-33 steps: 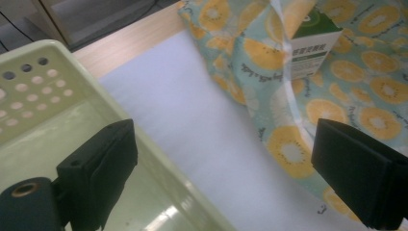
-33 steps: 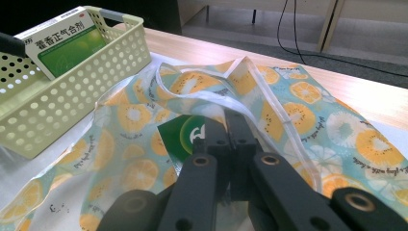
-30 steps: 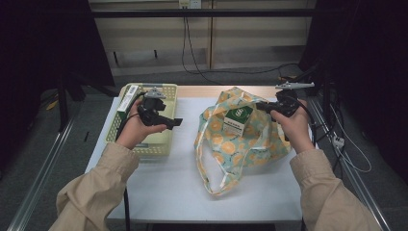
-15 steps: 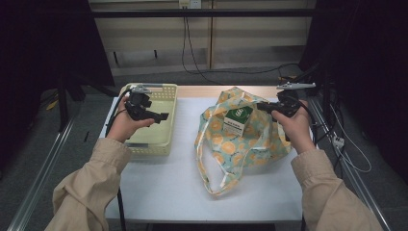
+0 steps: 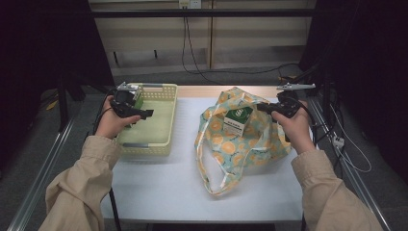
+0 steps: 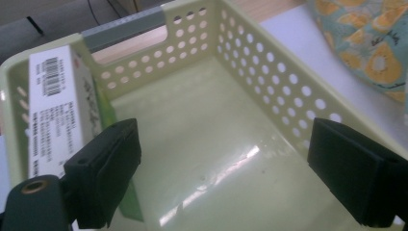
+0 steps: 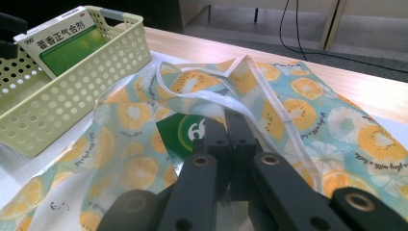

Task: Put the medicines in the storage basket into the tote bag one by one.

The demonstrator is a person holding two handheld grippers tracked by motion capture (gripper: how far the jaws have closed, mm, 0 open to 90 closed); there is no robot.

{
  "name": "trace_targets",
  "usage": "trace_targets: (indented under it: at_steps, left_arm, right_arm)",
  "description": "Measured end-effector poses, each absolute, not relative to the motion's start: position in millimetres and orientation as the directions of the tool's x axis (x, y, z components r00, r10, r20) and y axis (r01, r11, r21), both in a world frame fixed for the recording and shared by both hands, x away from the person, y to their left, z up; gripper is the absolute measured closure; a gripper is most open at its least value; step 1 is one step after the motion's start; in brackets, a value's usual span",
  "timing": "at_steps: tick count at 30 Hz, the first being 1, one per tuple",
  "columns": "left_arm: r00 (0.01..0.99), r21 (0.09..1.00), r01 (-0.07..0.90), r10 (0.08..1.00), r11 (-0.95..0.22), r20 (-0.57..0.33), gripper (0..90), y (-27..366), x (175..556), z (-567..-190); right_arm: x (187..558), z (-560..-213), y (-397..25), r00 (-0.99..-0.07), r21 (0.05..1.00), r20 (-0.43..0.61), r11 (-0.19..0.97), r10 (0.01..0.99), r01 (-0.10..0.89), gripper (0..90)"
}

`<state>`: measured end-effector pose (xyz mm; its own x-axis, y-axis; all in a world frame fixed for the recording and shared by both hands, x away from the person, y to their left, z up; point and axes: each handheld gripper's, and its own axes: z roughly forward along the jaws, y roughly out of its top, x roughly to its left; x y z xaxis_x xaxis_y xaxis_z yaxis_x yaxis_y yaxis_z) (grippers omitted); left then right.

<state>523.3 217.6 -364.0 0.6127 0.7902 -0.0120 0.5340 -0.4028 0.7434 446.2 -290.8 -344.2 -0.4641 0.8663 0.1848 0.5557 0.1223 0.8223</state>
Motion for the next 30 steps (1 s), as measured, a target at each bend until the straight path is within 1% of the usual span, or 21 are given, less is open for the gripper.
trace_targets:
  at_steps: [1,5,8,13,15,22,26,28,30]
  left_arm:
    - [0.61,0.741,0.53,0.793,-0.412,0.004,11.3,221,524,-364]
    - [0.575,0.746,0.543,0.818,-0.385,0.004,12.2,231,528,-365]
    - [0.559,0.739,0.551,0.829,-0.387,0.018,12.6,237,531,-367]
    - [0.528,0.759,0.54,0.849,-0.363,0.03,12.4,245,535,-365]
    - [0.515,0.753,0.545,0.856,-0.369,0.046,12.3,247,536,-365]
    - [0.48,0.739,0.571,0.876,-0.358,0.053,12.4,255,541,-370]
    - [0.466,0.719,0.589,0.882,-0.37,0.072,14.6,255,544,-373]
    - [0.468,0.713,0.593,0.881,-0.373,0.071,18.1,255,545,-375]
    - [0.457,0.707,0.603,0.887,-0.37,0.074,19.2,254,546,-377]
  right_arm:
    - [446,-344,-291,-0.465,0.822,0.184,0.124,0.866,0.556,90.0]
    - [448,-345,-290,-0.463,0.818,0.182,0.128,0.867,0.56,90.0]
    - [448,-345,-289,-0.467,0.82,0.182,0.128,0.865,0.558,90.0]
    - [450,-347,-288,-0.47,0.818,0.181,0.134,0.864,0.56,90.0]
    - [450,-346,-288,-0.47,0.818,0.178,0.136,0.864,0.56,90.0]
    - [451,-344,-292,-0.466,0.818,0.178,0.133,0.867,0.56,90.0]
    - [450,-343,-294,-0.465,0.817,0.179,0.132,0.867,0.561,90.0]
    - [450,-343,-294,-0.466,0.817,0.179,0.133,0.866,0.561,90.0]
    - [450,-343,-293,-0.471,0.819,0.179,0.135,0.864,0.558,90.0]
